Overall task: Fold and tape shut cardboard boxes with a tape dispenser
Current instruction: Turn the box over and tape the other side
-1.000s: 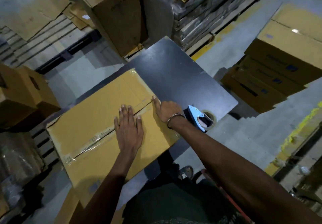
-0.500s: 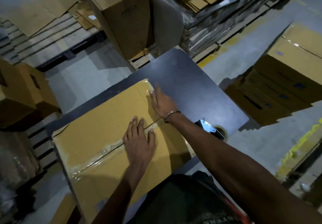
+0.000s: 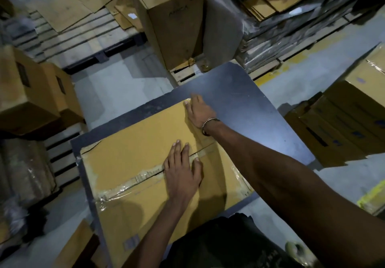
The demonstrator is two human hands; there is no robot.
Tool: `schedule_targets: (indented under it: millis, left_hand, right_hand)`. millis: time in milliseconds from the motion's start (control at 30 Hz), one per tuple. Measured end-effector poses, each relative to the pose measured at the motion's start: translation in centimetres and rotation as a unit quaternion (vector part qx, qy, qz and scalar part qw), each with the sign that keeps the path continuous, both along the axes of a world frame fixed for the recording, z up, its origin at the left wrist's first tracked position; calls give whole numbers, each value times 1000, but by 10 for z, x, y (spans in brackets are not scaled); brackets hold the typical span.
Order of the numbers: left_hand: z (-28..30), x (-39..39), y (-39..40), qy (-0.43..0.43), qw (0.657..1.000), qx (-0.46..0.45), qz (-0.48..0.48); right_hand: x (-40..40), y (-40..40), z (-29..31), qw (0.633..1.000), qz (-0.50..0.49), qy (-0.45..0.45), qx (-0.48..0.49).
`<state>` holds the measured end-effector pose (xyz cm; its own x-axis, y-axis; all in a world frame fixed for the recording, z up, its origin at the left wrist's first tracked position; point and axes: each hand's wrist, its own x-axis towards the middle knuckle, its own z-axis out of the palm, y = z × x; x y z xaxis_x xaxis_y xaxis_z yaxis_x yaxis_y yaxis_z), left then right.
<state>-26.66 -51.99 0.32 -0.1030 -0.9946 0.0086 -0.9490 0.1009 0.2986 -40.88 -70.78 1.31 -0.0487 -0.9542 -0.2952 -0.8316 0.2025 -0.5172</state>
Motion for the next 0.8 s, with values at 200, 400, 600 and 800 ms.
schedule_targets:
  millis: [200, 400, 600, 800]
  left_hand:
    - [-3, -4, -3, -15, 1000, 2, -21]
    - [-6, -8, -4, -19, 1000, 3, -13]
    - [-7, -7, -4, -47, 998, 8, -28]
    - [-5, -11, -5, -24, 999, 14, -16]
  right_hand:
    - [-27, -21, 2, 987, -74, -119, 84]
    - [-15, 8, 8, 990, -119, -67, 29]
    - [-2, -25, 14, 959, -188, -190, 98]
    - [-37, 42, 40, 953, -82, -249, 153]
